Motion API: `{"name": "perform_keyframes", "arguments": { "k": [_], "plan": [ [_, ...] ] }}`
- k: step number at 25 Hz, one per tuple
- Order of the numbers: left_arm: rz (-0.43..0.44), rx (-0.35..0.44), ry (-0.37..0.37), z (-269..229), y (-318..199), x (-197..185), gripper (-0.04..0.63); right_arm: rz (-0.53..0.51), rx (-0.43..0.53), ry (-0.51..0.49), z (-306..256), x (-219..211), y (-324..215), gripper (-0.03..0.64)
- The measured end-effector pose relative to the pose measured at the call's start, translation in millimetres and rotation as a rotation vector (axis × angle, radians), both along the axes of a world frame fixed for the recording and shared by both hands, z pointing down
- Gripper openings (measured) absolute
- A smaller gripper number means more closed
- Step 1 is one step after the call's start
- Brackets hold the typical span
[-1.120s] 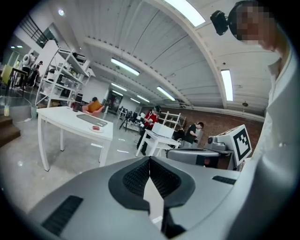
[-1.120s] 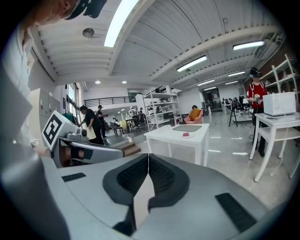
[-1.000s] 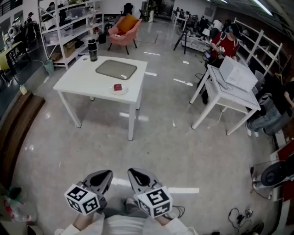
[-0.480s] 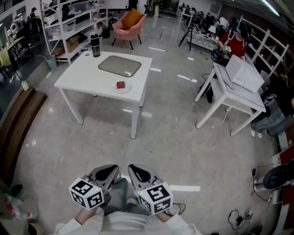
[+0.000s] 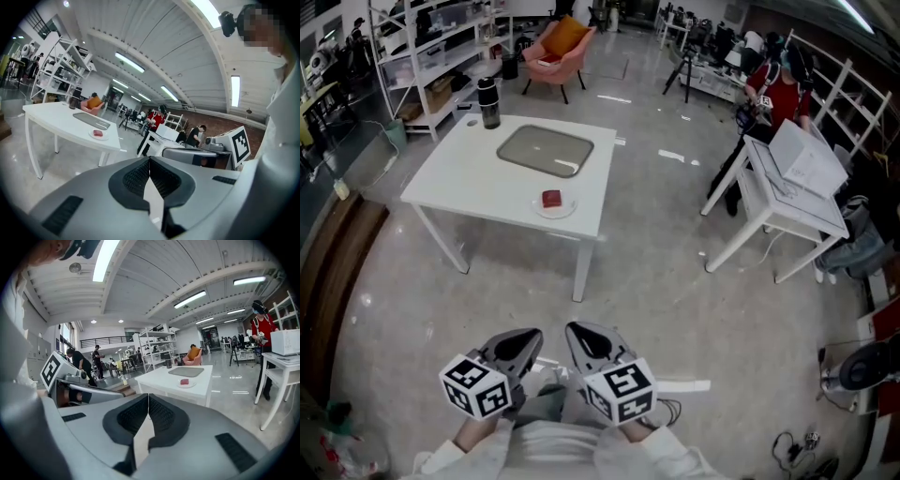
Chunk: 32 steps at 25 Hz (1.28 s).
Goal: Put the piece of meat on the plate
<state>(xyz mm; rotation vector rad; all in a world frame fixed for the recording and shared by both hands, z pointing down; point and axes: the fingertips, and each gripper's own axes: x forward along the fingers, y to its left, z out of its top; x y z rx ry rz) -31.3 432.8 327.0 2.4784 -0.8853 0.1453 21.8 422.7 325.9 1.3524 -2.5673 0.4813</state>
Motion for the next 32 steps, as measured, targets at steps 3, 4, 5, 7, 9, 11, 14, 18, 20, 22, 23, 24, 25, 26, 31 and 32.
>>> {"name": "perform_keyframes", "arguments": {
  "k": [3,4,5,7,9,11,14,18,20,22,23,24,25,26,31,32],
  "plan": [
    [0.033,0.011,-0.004,-4,-37,-9,0.008,0.022,0.008,-0.001,-4,-9,-36,0.015],
    [0.043,0.015,-0.008,-4,-48,-11,0.008,0.03,0.01,0.0,-5,-12,-47,0.015],
    [0.052,0.017,-0.01,-4,-59,-14,0.008,0.037,0.01,0.001,-4,-15,-57,0.015],
    [0.064,0.017,-0.014,-3,-78,-18,0.008,0.047,0.006,0.003,-2,-20,-75,0.015],
    [0.074,0.012,-0.019,1,-95,-22,0.008,0.055,-0.007,0.01,4,-24,-92,0.015],
    [0.079,-0.002,-0.018,5,-110,-27,0.008,0.066,-0.018,0.017,8,-25,-107,0.015],
    [0.082,-0.018,-0.012,10,-130,-32,0.008,0.082,-0.022,0.019,9,-26,-125,0.015],
    [0.082,-0.034,-0.007,16,-150,-35,0.008,0.091,-0.044,0.021,17,-27,-143,0.015],
    [0.08,-0.044,-0.006,20,-158,-38,0.008,0.09,-0.056,0.02,21,-30,-151,0.015],
    [0.077,-0.054,-0.007,24,-168,-41,0.008,0.089,-0.066,0.019,24,-33,-158,0.015],
    [0.075,-0.058,-0.008,25,-172,-43,0.008,0.088,-0.07,0.019,26,-34,-163,0.015],
    [0.073,-0.061,-0.009,27,-177,-44,0.009,0.087,-0.073,0.019,27,-35,-167,0.015],
    [0.071,-0.064,-0.01,28,-182,-45,0.008,0.086,-0.075,0.019,28,-35,-173,0.015],
    [0.069,-0.066,-0.011,29,-188,-45,0.009,0.085,-0.076,0.019,29,-35,-179,0.015],
    [0.062,-0.078,-0.025,36,-222,-41,0.009,0.075,-0.074,0.024,32,-30,-214,0.015],
    [0.061,-0.081,-0.027,37,-228,-39,0.008,0.074,-0.076,0.024,32,-27,-222,0.015]
  ]
}}
